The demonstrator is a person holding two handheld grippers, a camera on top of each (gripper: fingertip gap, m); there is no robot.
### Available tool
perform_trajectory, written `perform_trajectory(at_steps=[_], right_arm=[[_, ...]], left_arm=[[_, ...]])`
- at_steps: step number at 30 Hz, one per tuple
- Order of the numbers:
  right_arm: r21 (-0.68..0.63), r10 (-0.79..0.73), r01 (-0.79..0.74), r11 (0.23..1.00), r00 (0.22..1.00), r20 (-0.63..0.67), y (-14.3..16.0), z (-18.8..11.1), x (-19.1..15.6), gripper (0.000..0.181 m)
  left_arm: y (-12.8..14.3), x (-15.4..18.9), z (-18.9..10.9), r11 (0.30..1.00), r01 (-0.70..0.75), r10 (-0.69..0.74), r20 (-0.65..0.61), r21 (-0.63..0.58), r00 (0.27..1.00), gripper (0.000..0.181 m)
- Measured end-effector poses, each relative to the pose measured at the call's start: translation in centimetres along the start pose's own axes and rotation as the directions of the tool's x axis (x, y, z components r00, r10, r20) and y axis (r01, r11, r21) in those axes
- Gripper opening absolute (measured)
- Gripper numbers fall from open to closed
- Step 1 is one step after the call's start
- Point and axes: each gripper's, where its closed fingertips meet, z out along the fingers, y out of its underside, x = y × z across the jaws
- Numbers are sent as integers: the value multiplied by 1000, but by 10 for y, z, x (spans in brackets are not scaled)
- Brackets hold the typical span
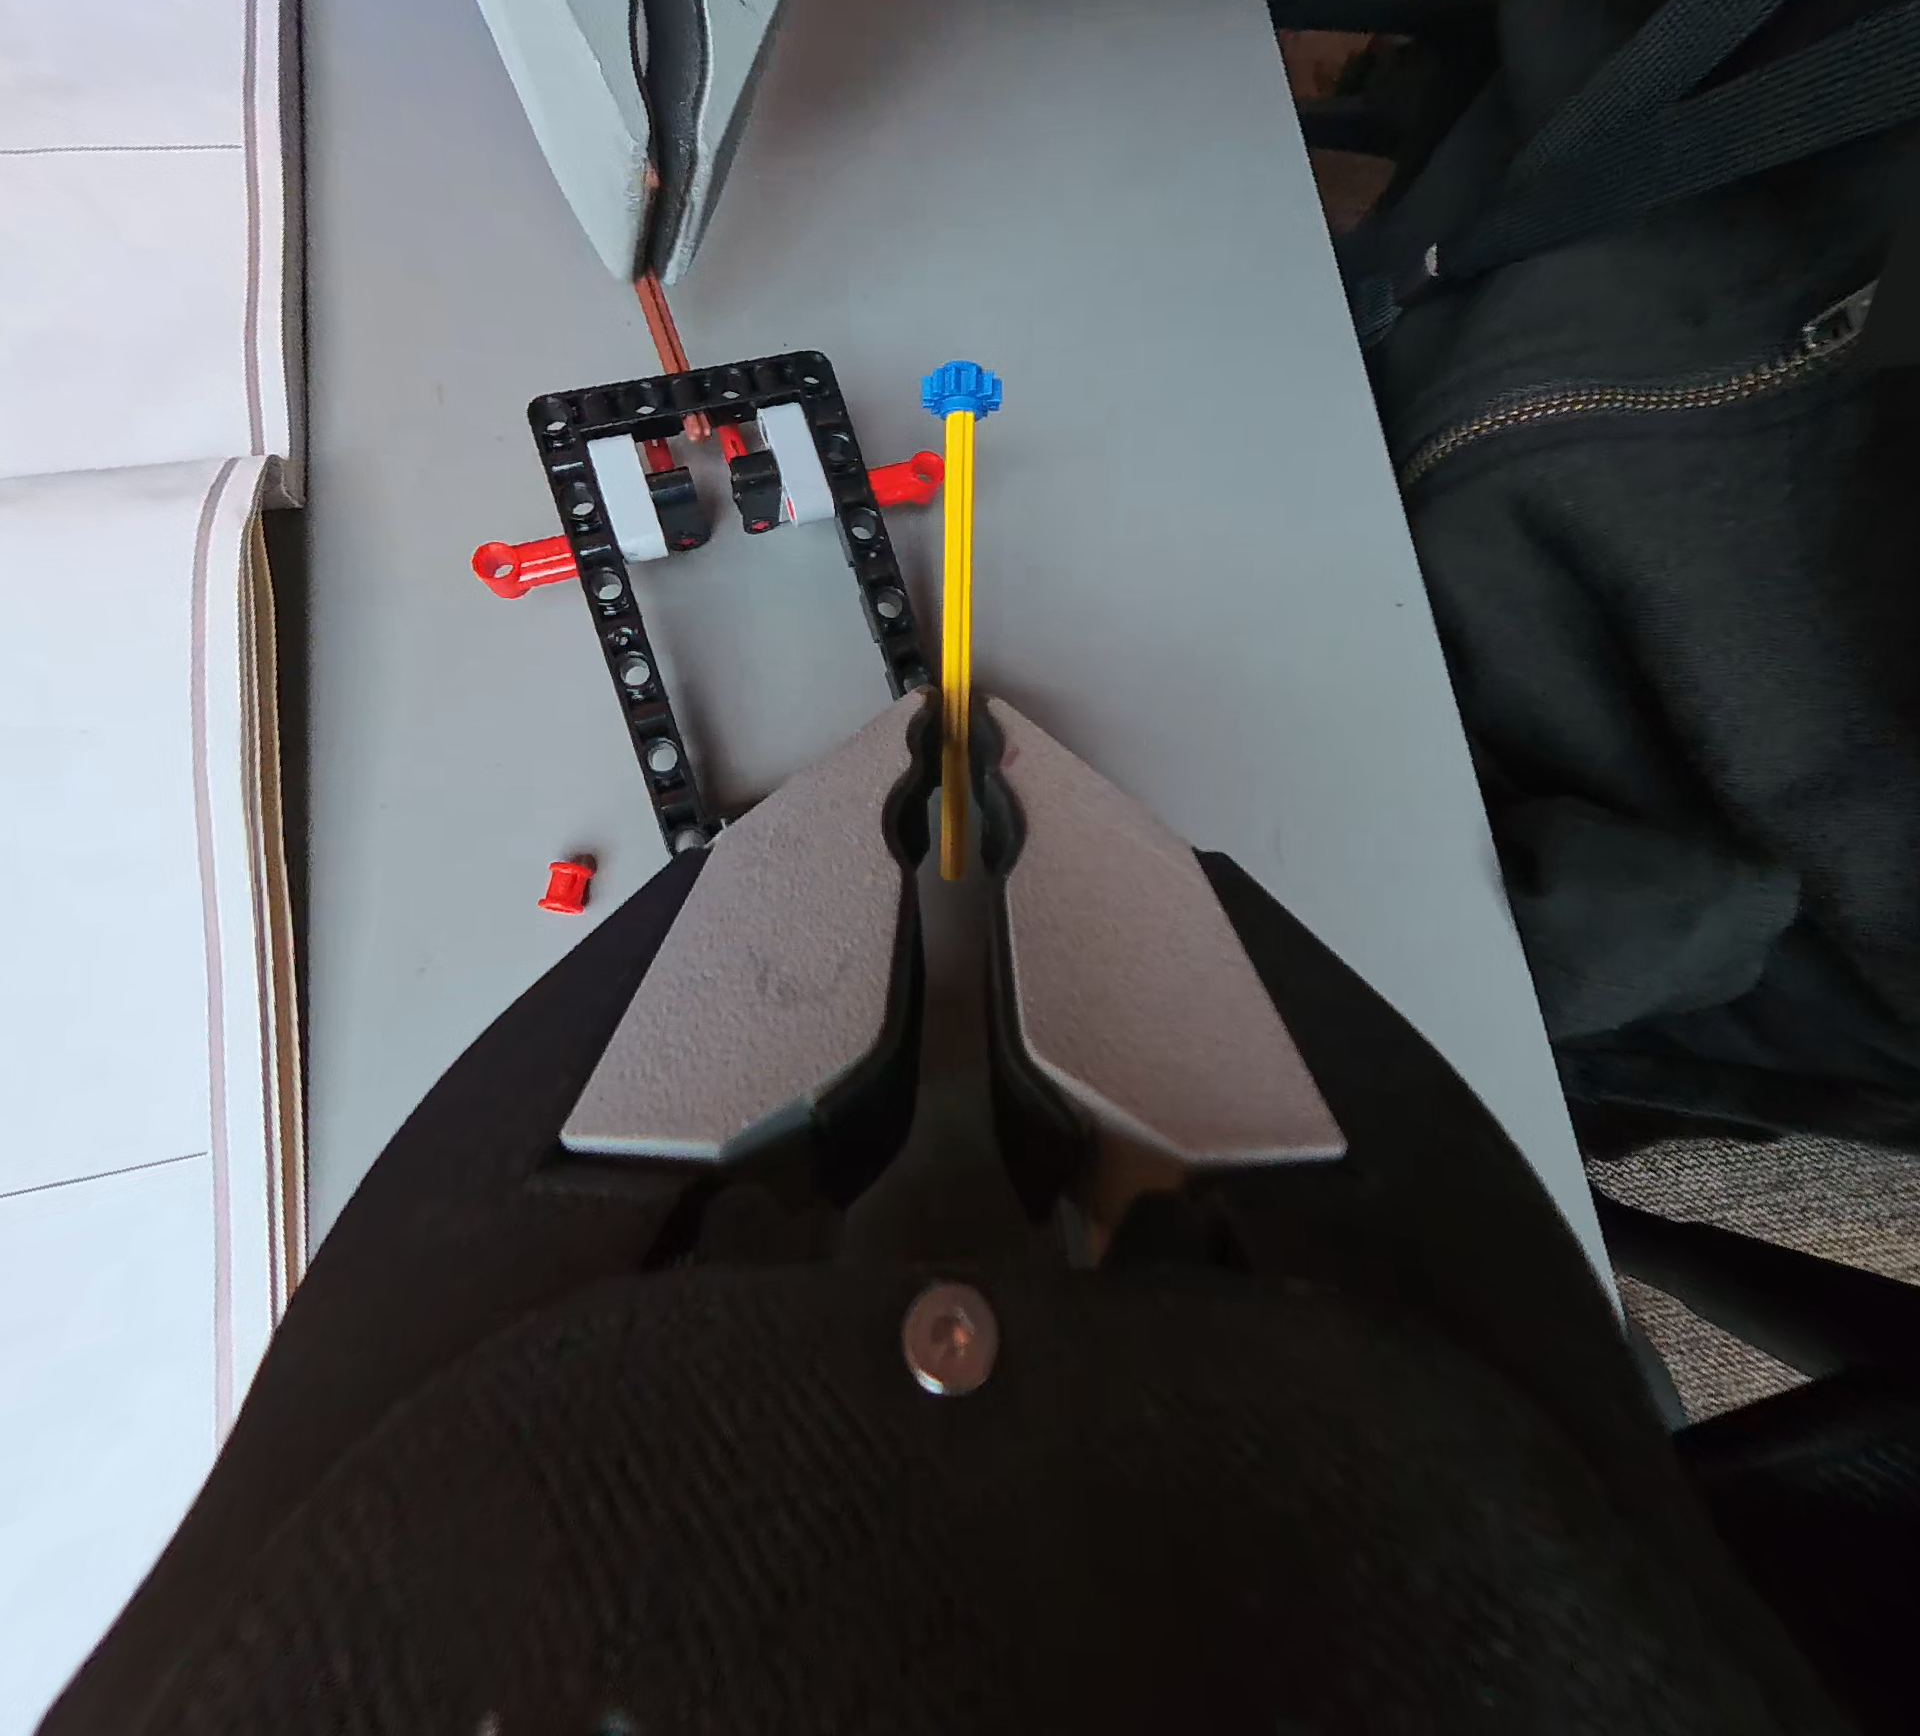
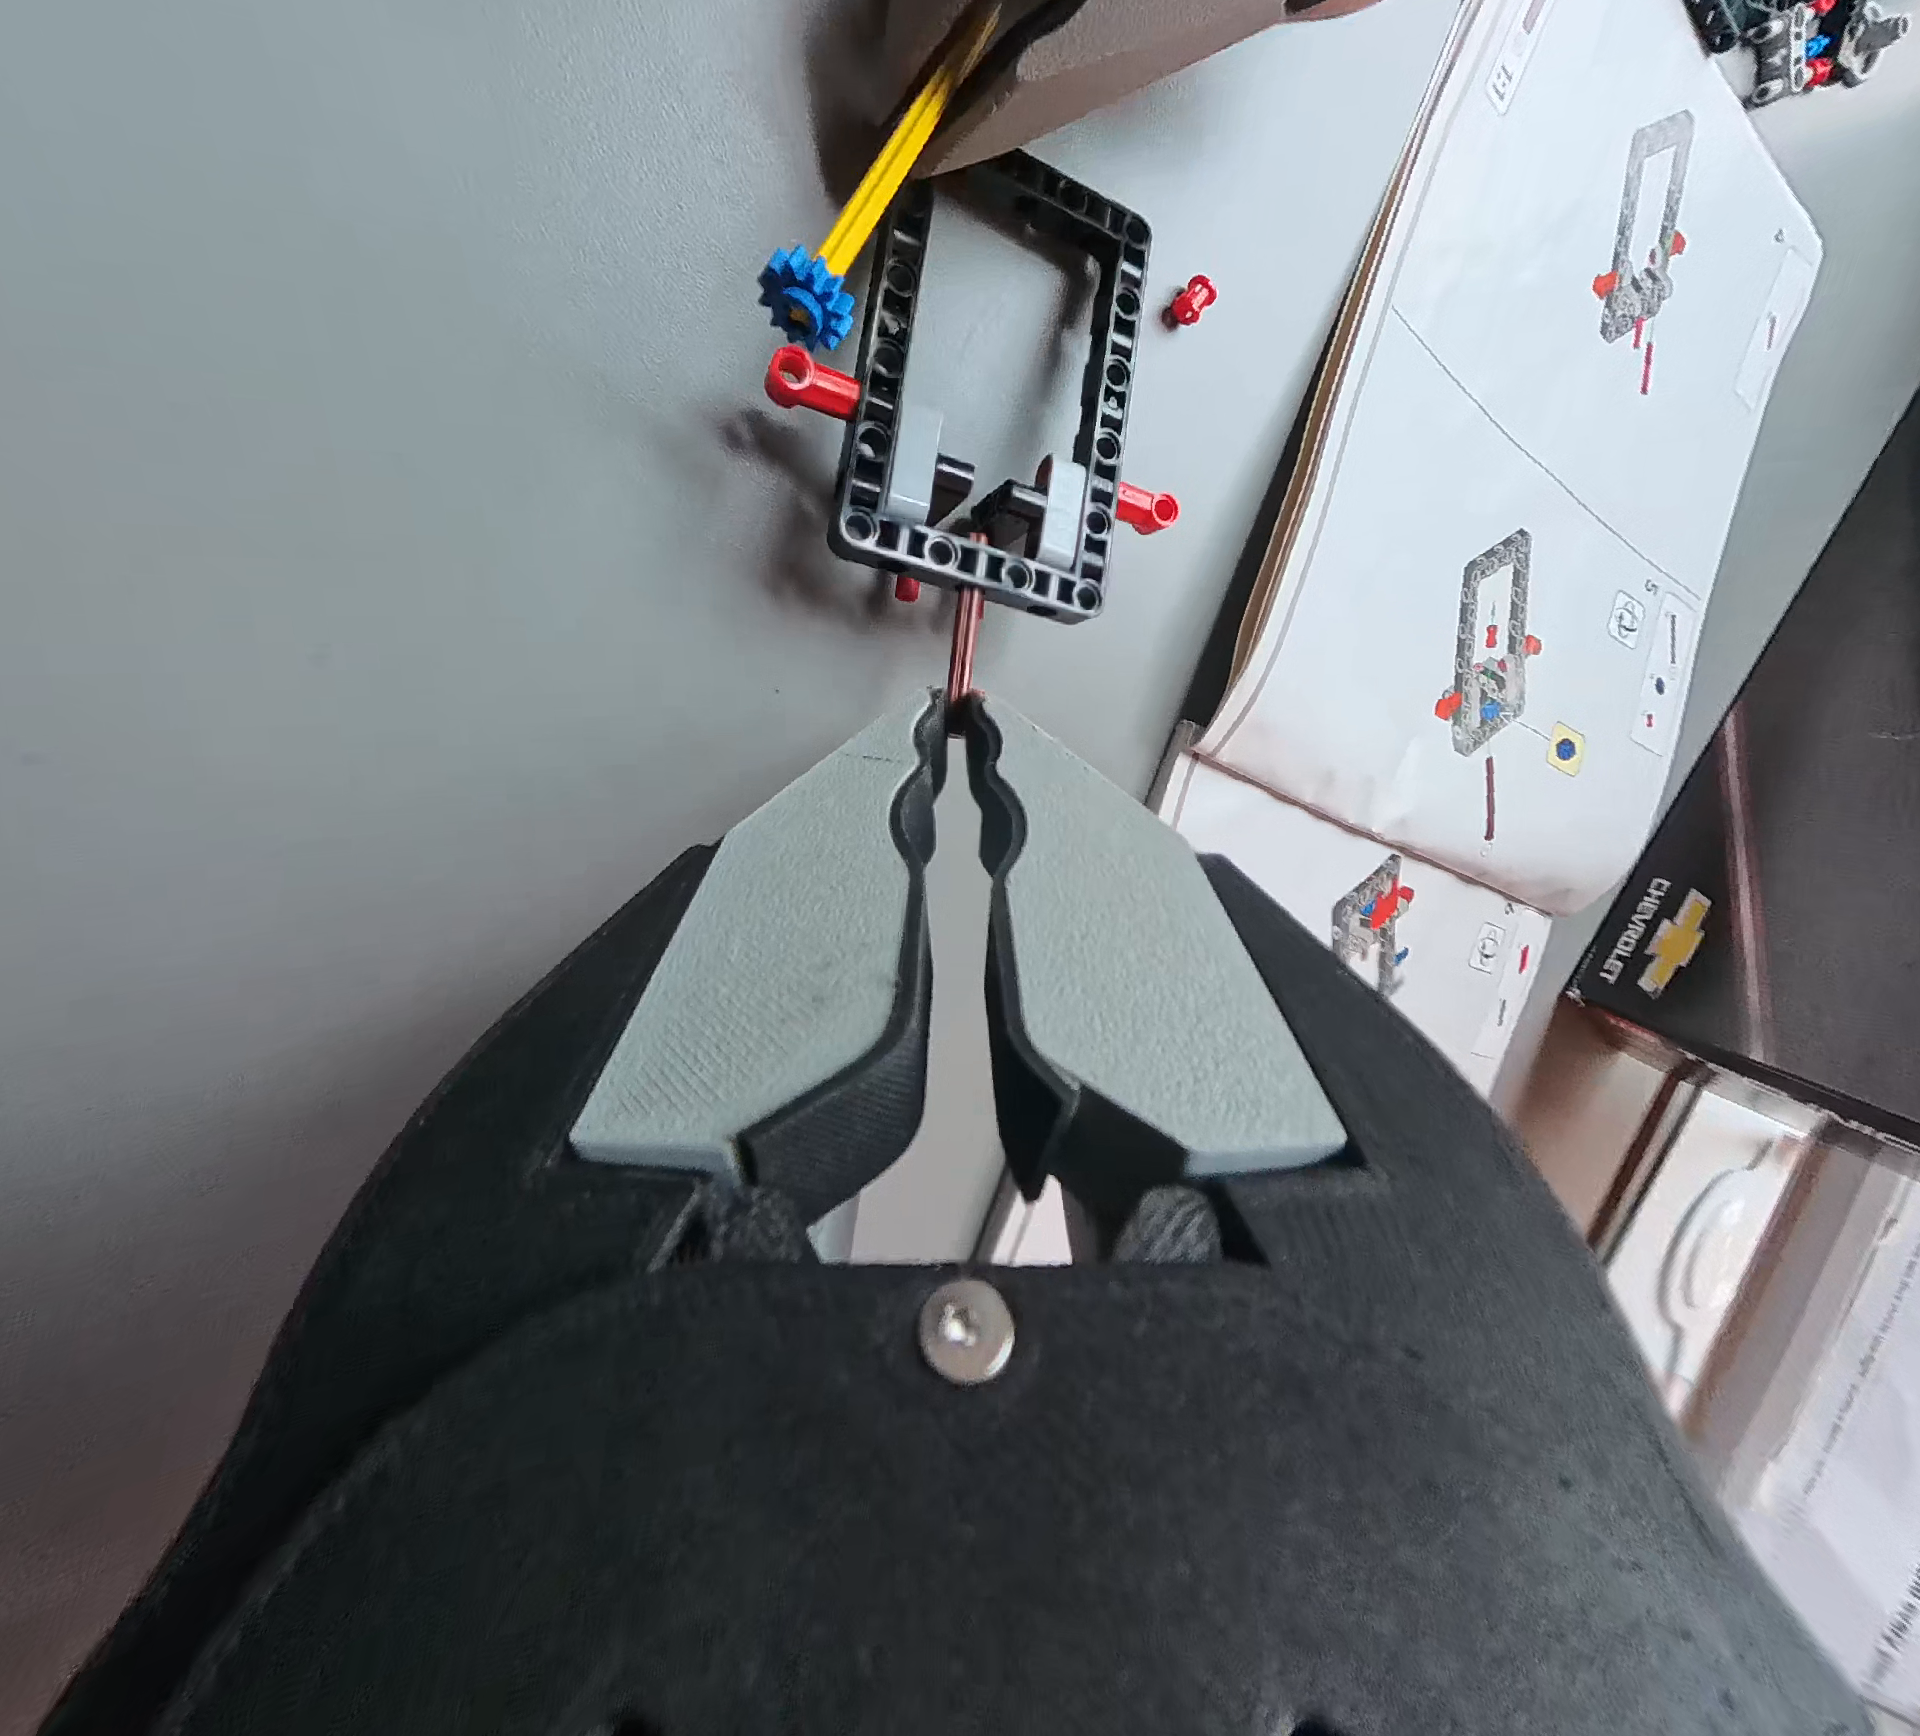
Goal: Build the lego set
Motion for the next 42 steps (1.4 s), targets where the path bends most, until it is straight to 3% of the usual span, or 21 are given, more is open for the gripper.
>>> perform_trajectory(at_steps=[32,37,40,42], right_arm=[[15,32,-30,999,992,-126,1,4,4,0],[10,47,-46,999,987,-153,2,5,5,0],[12,54,-53,999,984,-171,3,5,5,0],[14,62,-60,998,982,-180,4,5,5,1]], left_arm=[[1,0,-6,1000,-9,9,69,12,998,2],[5,-25,-23,996,85,-84,317,13,945,2],[13,-41,-31,991,57,10,503,-118,864,2],[13,-41,-27,977,11,107,534,-213,839,2]])
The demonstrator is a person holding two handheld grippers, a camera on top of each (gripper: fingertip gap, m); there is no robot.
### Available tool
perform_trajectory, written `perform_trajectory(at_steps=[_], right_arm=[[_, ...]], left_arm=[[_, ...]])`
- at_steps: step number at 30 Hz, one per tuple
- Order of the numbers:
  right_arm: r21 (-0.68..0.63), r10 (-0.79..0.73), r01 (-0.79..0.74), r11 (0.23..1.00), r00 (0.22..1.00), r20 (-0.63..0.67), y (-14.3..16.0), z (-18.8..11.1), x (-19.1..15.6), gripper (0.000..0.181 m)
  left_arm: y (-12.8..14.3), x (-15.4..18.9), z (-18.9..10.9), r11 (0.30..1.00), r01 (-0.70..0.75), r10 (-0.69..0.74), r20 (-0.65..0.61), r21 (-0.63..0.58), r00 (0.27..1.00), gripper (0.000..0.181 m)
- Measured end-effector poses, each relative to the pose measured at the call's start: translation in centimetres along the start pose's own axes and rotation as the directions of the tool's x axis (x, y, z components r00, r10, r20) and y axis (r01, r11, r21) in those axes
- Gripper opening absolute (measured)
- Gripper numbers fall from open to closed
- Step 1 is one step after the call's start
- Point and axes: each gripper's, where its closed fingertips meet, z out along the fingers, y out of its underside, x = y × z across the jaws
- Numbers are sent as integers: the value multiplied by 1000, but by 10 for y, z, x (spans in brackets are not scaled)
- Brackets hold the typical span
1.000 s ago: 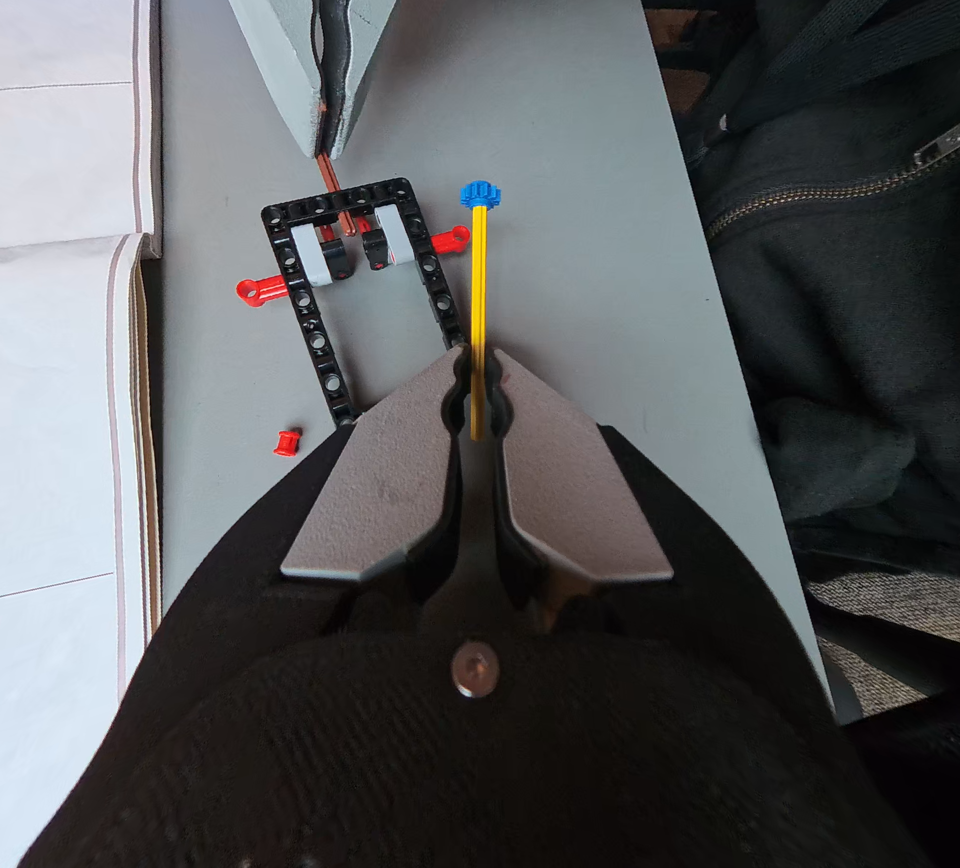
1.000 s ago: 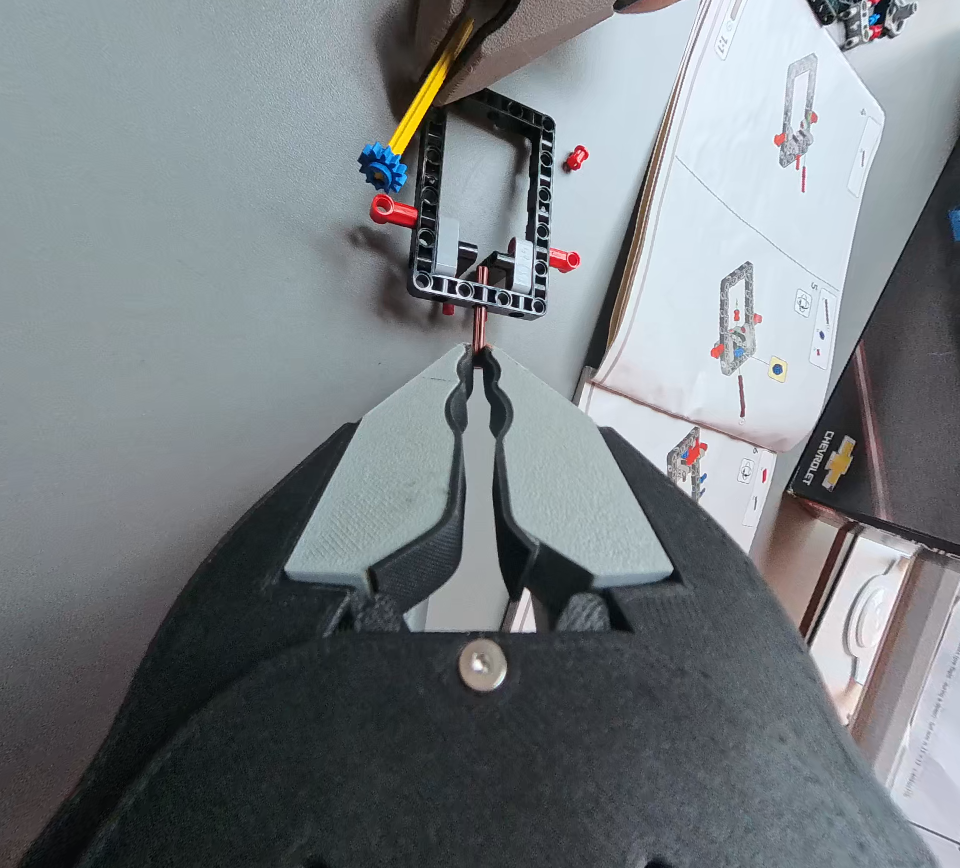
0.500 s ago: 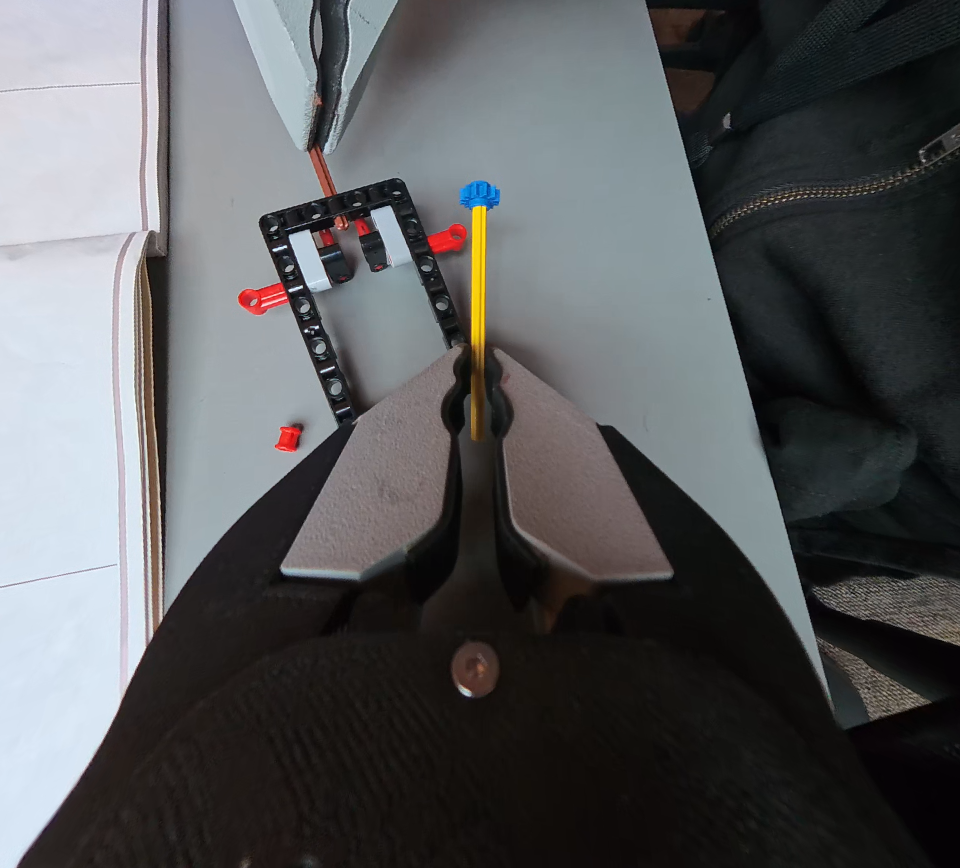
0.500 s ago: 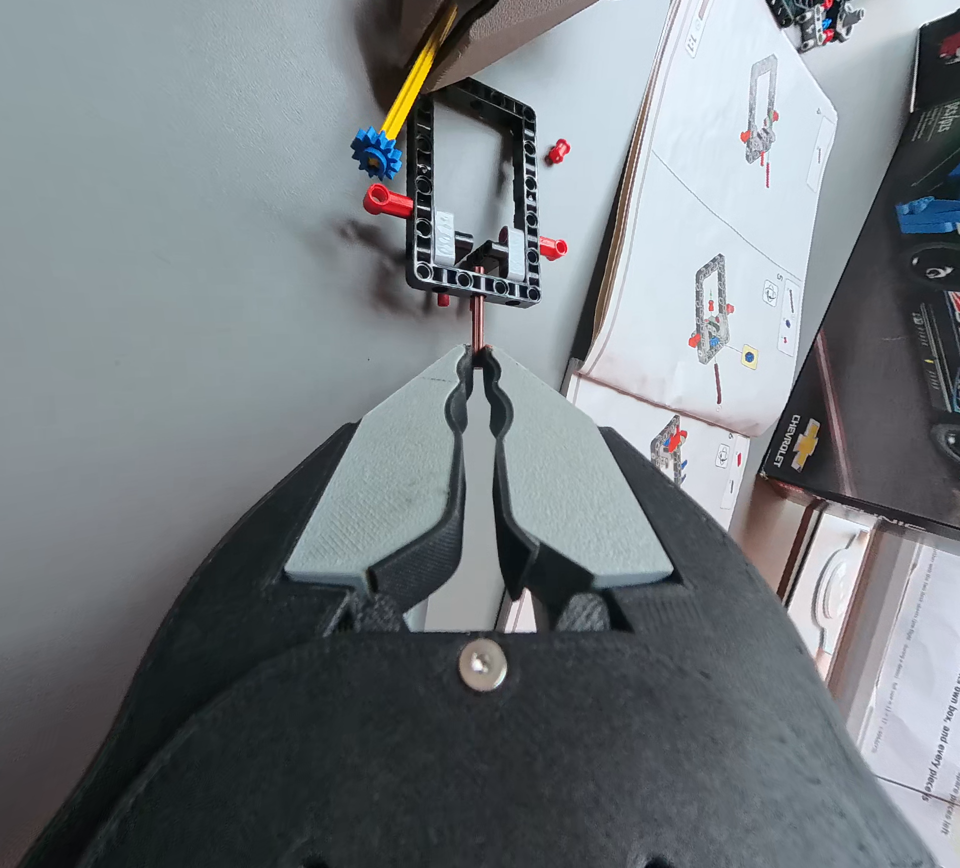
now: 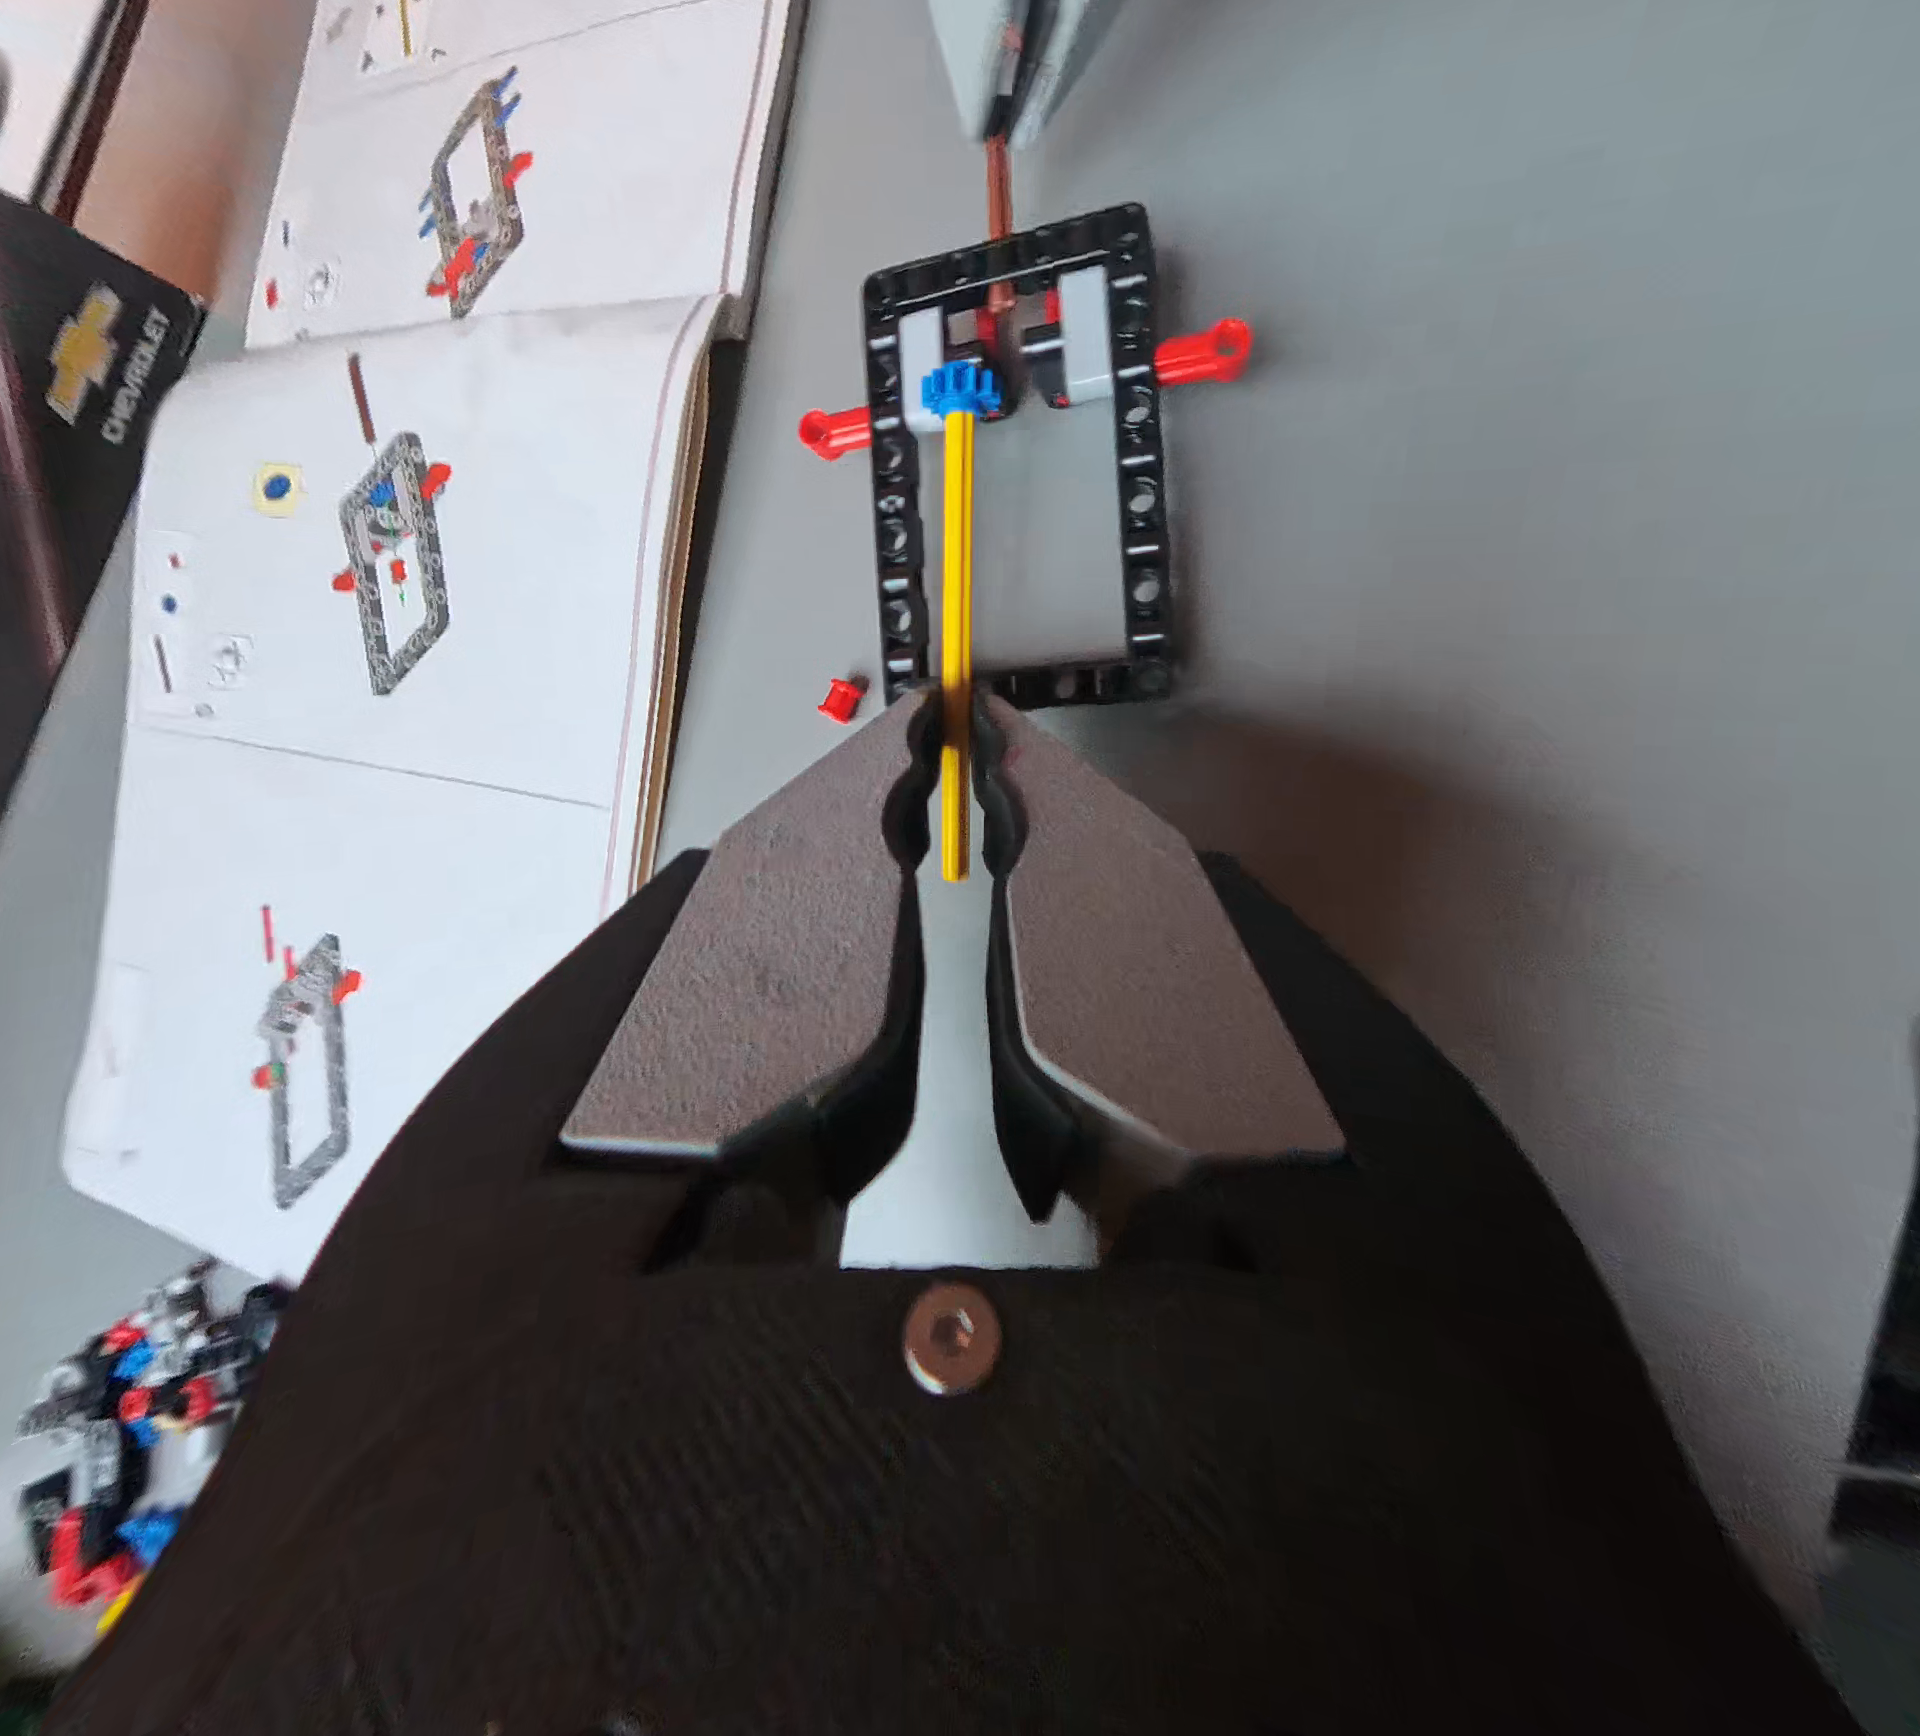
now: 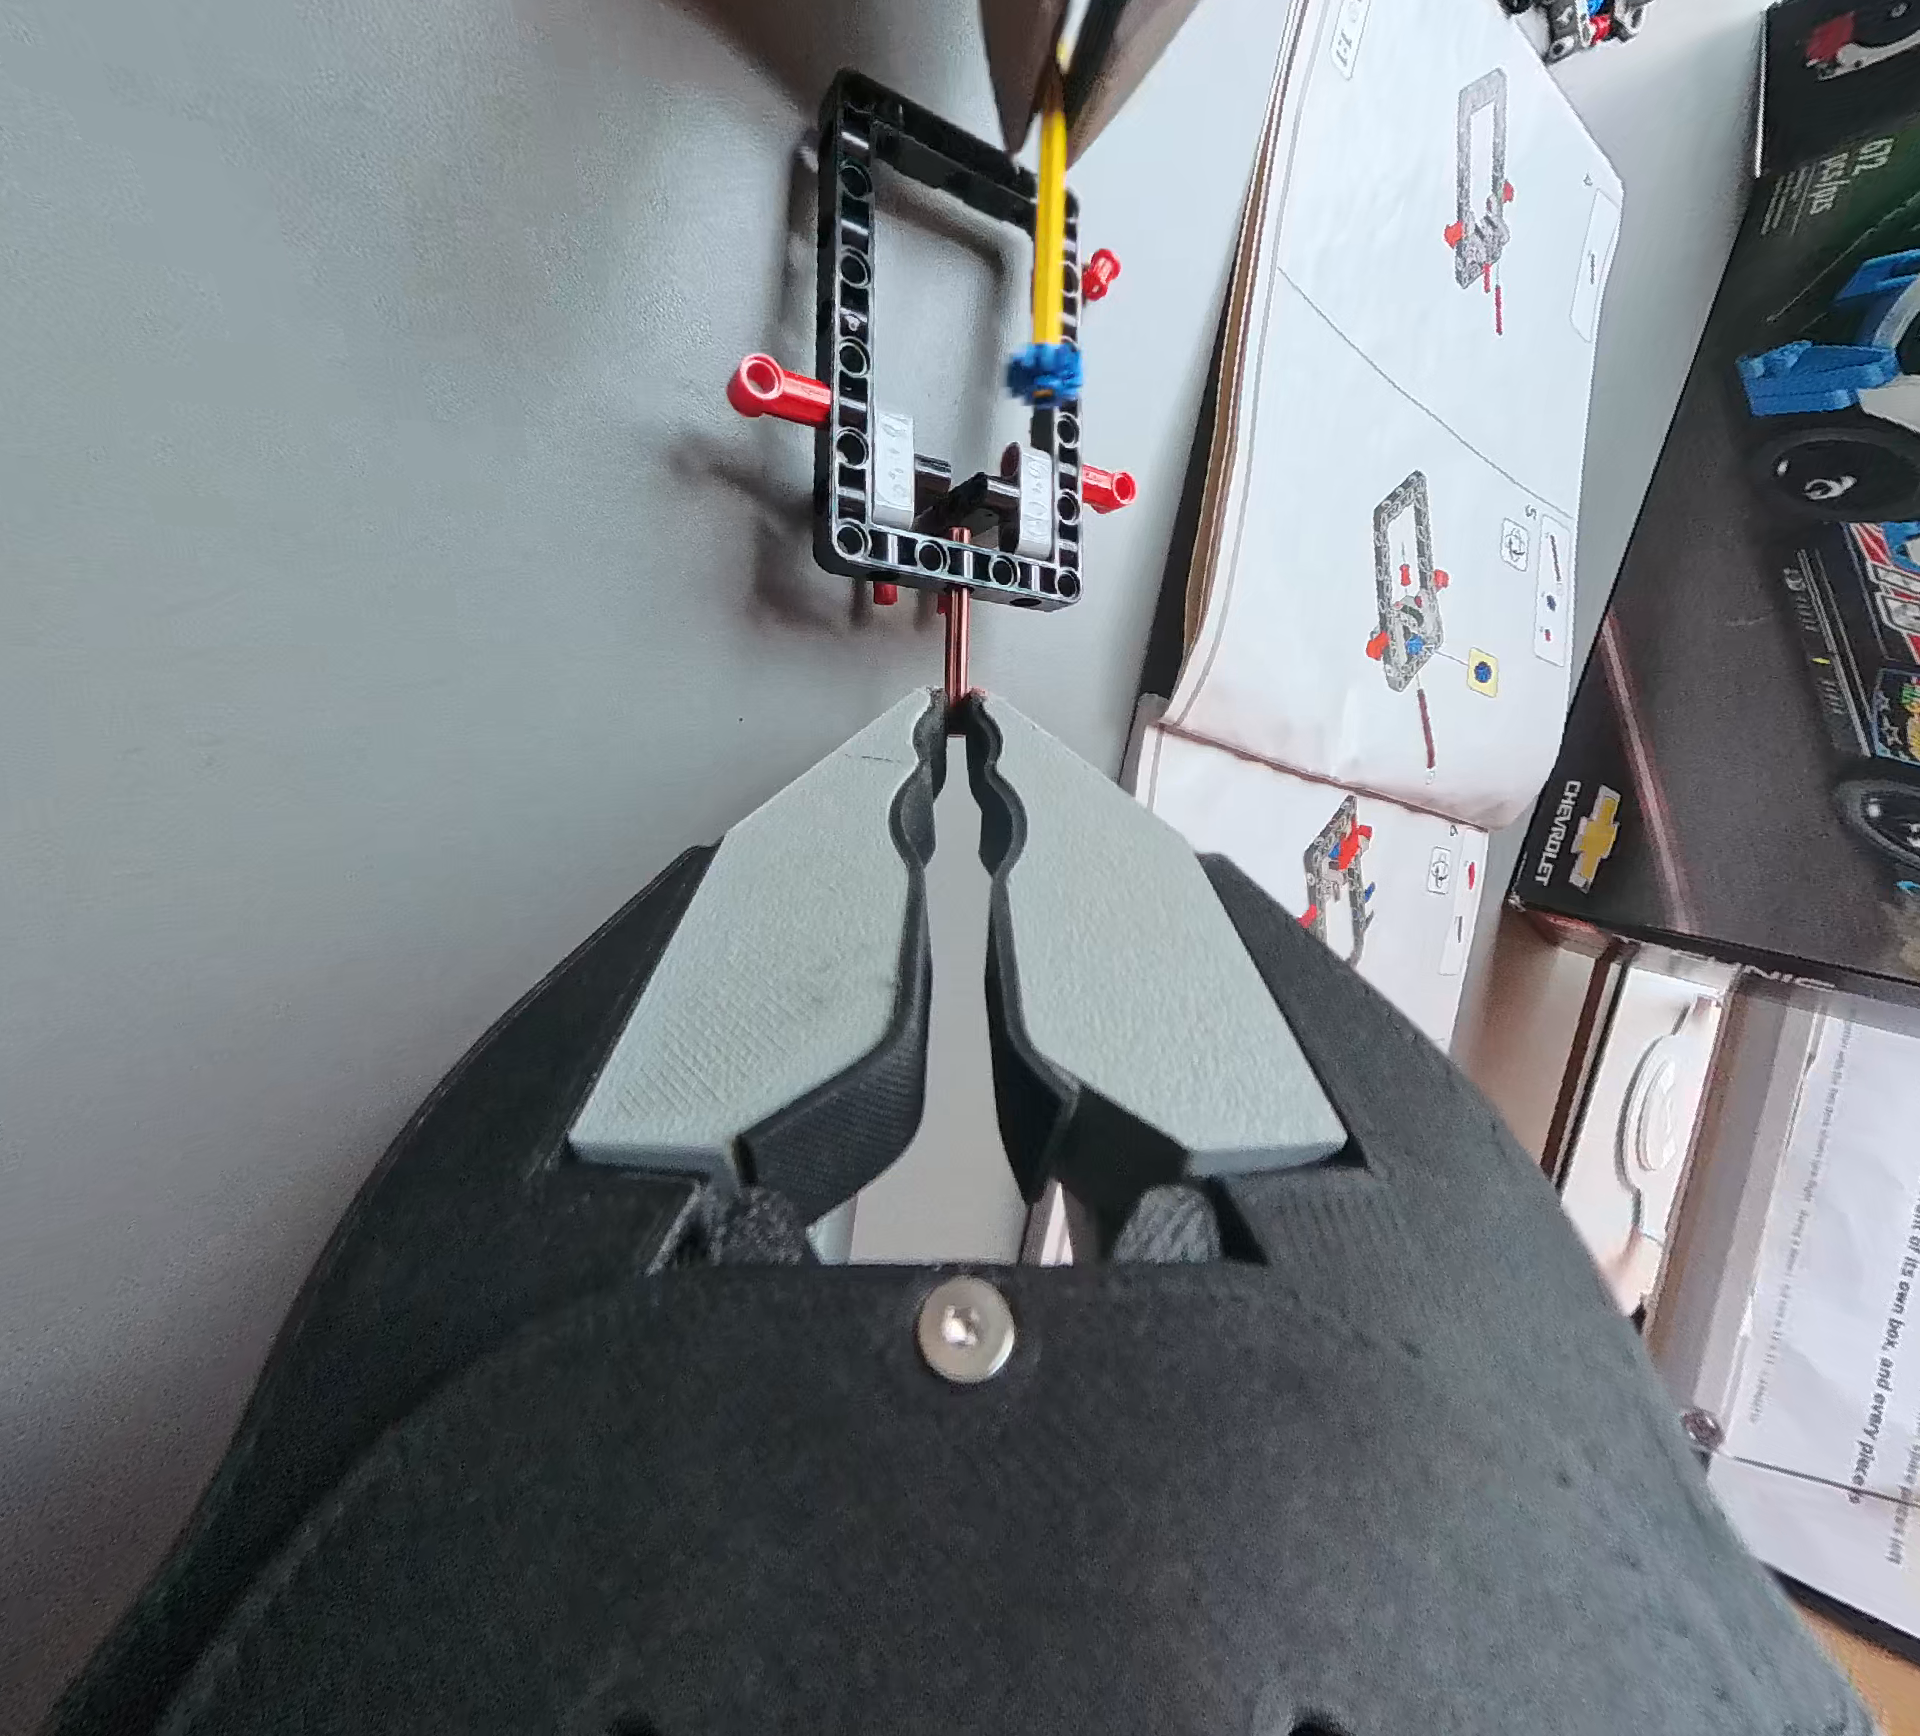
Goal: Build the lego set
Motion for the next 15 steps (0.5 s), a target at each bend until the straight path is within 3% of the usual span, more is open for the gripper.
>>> perform_trajectory(at_steps=[8,15], right_arm=[[-9,13,-13,1000,999,-44,6,-1,0,0],[1,29,-29,1000,998,-64,6,-4,0,0]], left_arm=[[-13,4,5,999,-23,24,30,-22,999,3],[-14,4,9,991,-74,85,91,-114,992,2]])
